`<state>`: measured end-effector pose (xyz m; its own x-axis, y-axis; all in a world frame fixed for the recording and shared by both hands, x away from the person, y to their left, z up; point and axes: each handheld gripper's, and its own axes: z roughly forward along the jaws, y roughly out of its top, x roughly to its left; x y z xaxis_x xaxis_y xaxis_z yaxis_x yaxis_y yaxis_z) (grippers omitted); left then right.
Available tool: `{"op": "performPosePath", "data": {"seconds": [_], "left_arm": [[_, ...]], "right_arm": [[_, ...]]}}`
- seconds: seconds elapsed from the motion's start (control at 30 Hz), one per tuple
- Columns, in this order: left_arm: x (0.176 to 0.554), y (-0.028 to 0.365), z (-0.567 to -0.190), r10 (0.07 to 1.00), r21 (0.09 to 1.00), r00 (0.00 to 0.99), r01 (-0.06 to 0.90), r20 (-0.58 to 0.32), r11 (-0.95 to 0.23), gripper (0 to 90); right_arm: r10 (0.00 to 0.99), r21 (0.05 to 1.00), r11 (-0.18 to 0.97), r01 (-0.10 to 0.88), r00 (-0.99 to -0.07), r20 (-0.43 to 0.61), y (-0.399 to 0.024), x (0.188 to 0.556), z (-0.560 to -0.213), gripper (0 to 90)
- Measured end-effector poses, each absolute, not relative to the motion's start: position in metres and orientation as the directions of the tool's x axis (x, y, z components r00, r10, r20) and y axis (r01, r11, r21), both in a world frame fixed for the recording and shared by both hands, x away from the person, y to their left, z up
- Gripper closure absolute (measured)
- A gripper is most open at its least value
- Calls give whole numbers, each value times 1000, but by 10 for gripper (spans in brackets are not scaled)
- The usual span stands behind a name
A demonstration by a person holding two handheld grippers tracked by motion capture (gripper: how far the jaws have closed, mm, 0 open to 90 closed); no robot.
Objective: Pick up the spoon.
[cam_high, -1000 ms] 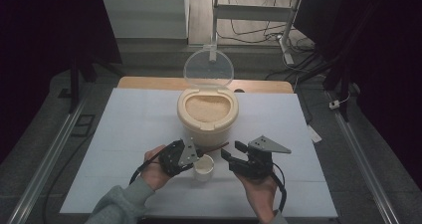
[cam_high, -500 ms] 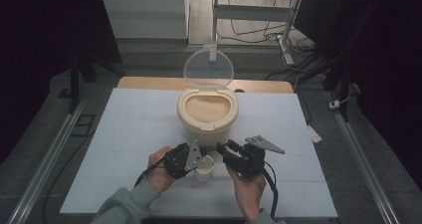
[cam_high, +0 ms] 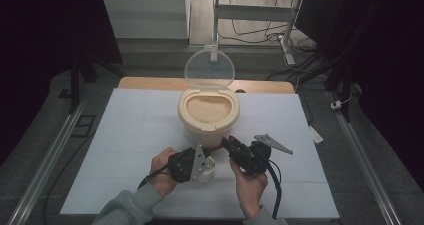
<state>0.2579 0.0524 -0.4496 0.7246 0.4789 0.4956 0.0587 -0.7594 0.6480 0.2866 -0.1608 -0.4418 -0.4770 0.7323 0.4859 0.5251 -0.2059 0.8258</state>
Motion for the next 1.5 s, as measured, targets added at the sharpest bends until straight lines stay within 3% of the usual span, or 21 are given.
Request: {"op": "performPosePath", "data": {"seconds": [0.37,0.63,0.8,0.83,0.93,1.03,1.2,1.5], "left_arm": [[256,53,-447,472,640,717,47,513,-767,782],[256,56,-442,477,657,721,39,503,-753,768],[255,65,-437,506,711,749,66,429,-700,591],[255,74,-435,528,751,771,101,355,-653,560],[254,91,-432,561,799,787,154,257,-582,469],[253,102,-431,575,815,790,182,212,-550,408],[248,132,-436,613,841,784,262,101,-474,336],[244,179,-457,682,836,731,374,1,-401,274]], "right_arm": [[647,826,-241,509,-550,528,-160,286,-437,829],[607,824,-271,498,-576,548,-163,287,-436,835],[601,845,-260,467,-606,520,-167,287,-432,835],[596,845,-265,465,-610,523,-169,287,-431,835],[587,845,-280,455,-615,526,-176,287,-429,835],[588,849,-282,446,-619,521,-180,288,-427,835],[593,865,-279,417,-634,496,-191,288,-421,836],[594,879,-284,383,-649,475,-205,288,-411,835]]}}
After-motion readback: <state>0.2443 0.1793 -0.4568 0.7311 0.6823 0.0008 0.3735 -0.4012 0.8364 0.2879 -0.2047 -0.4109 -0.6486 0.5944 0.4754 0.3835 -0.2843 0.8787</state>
